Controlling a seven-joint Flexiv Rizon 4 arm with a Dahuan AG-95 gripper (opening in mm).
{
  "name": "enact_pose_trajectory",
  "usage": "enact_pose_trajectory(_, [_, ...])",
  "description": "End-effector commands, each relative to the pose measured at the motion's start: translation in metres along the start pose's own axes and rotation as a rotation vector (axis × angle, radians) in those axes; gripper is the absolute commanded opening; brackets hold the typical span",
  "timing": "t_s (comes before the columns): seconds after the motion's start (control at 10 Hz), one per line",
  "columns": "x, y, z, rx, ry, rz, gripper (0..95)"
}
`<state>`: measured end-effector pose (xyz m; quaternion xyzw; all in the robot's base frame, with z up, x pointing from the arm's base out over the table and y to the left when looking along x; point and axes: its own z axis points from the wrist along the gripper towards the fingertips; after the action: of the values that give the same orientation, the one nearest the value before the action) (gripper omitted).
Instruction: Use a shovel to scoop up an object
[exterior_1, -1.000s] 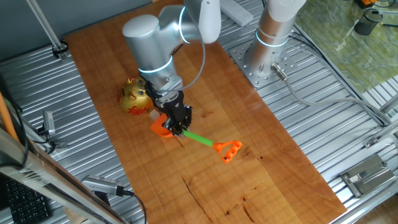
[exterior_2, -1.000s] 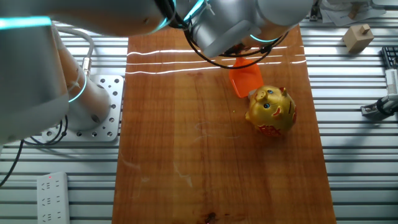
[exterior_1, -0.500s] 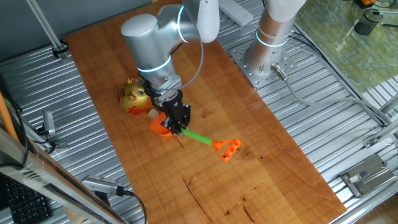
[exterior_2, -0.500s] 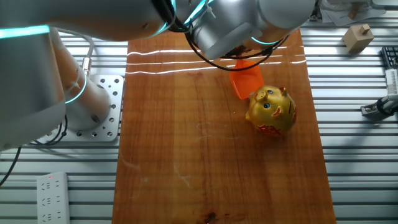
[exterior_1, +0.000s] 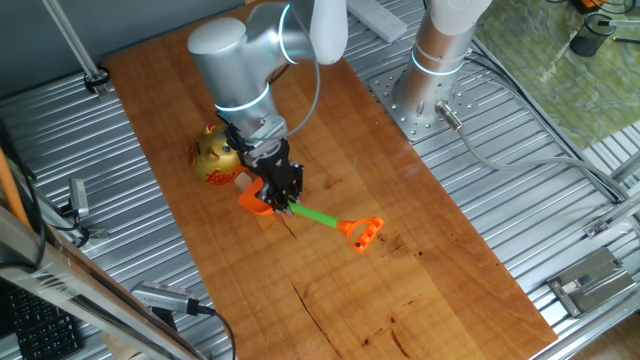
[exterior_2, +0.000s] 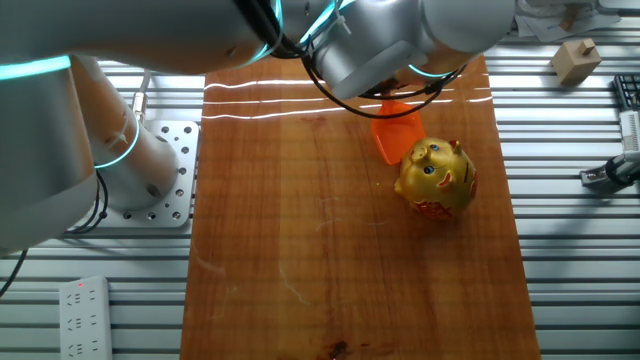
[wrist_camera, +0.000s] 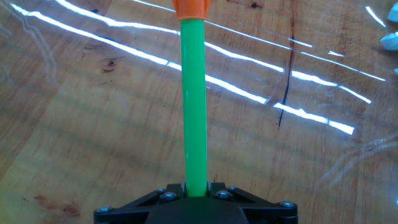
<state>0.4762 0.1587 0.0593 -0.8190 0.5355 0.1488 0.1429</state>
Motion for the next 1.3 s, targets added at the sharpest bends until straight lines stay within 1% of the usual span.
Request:
enact_pose_trajectory(0.1, [0.0011,-0.0001,-0.0005,-0.002,0.001,0.000,0.0])
enact_pose_trajectory(1.3, [0.0106,0.0042,-0.0047,-0.016,0.007,-0.018,0.0])
